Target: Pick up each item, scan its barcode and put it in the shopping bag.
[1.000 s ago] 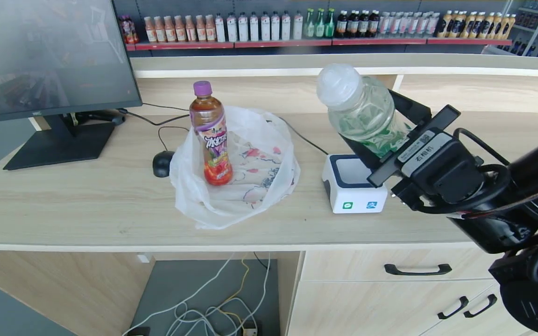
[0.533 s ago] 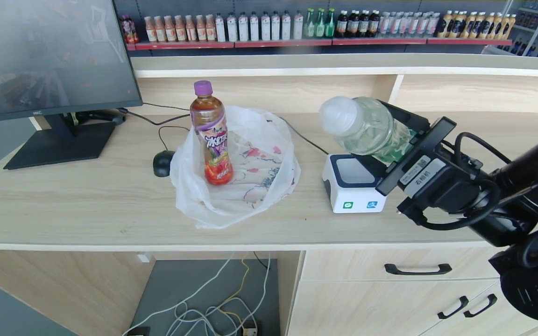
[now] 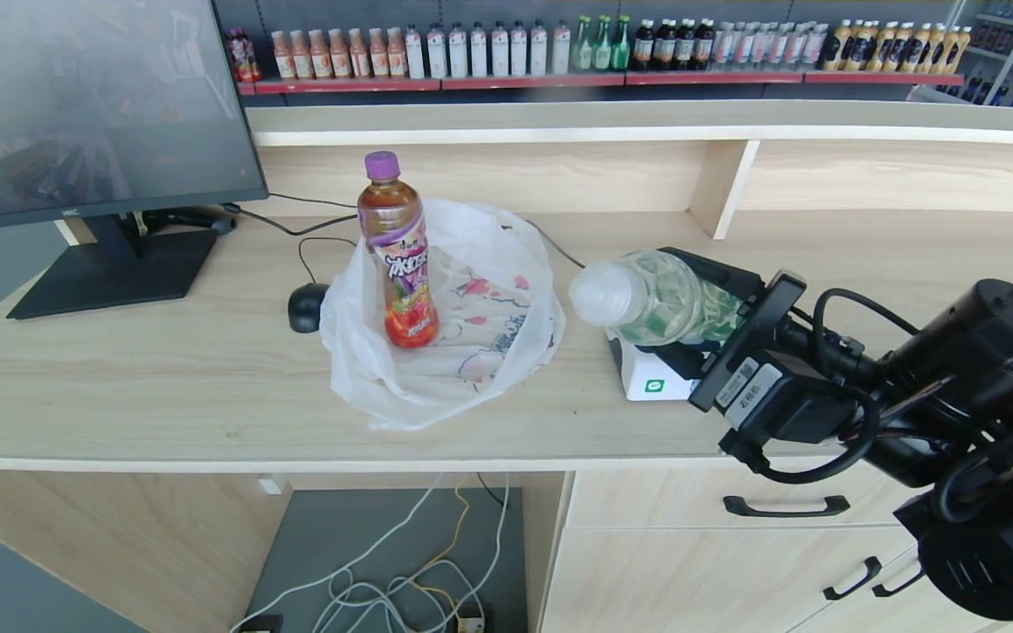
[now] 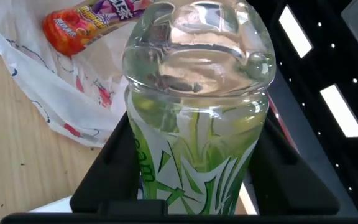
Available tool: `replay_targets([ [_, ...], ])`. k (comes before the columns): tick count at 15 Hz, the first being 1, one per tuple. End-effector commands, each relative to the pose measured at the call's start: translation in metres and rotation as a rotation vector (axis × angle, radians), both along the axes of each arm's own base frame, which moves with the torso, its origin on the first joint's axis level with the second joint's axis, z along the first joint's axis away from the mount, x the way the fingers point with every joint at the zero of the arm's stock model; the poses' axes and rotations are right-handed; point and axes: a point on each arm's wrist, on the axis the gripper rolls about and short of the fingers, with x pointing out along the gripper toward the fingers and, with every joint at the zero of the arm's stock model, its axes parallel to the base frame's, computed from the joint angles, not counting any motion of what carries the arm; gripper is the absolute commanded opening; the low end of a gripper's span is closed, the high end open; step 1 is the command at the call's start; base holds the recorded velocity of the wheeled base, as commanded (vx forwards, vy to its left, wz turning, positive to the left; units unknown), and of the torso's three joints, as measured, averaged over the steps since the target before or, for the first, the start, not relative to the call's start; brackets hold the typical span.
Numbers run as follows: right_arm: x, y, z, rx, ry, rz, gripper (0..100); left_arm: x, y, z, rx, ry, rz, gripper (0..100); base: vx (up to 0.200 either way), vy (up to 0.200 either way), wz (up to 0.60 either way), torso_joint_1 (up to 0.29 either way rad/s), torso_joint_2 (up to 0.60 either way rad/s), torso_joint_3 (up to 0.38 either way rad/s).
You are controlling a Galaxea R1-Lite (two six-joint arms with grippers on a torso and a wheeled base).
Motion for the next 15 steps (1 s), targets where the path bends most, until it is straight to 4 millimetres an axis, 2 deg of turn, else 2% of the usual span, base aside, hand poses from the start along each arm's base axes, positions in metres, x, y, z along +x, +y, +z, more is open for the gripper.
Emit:
replay_targets([
  [1,0.001,0.001,-0.002,-0.003,0.007,0.002,0,0.0,0.0,0.0,0.0,-0.001,0.0,100,0.0,0.0,0.0,0.0,0.0,0.0],
  [6,0.005,0.003,-0.009,-0.023,0.039,0.015,0,0.0,0.0,0.0,0.0,-0.001,0.0,100,0.0,0.0,0.0,0.0,0.0,0.0],
  [15,0.019,0.011,-0.002,-0.015,0.032,0.025,0,0.0,0.0,0.0,0.001,-0.001,0.0,100,0.0,0.0,0.0,0.0,0.0,0.0],
])
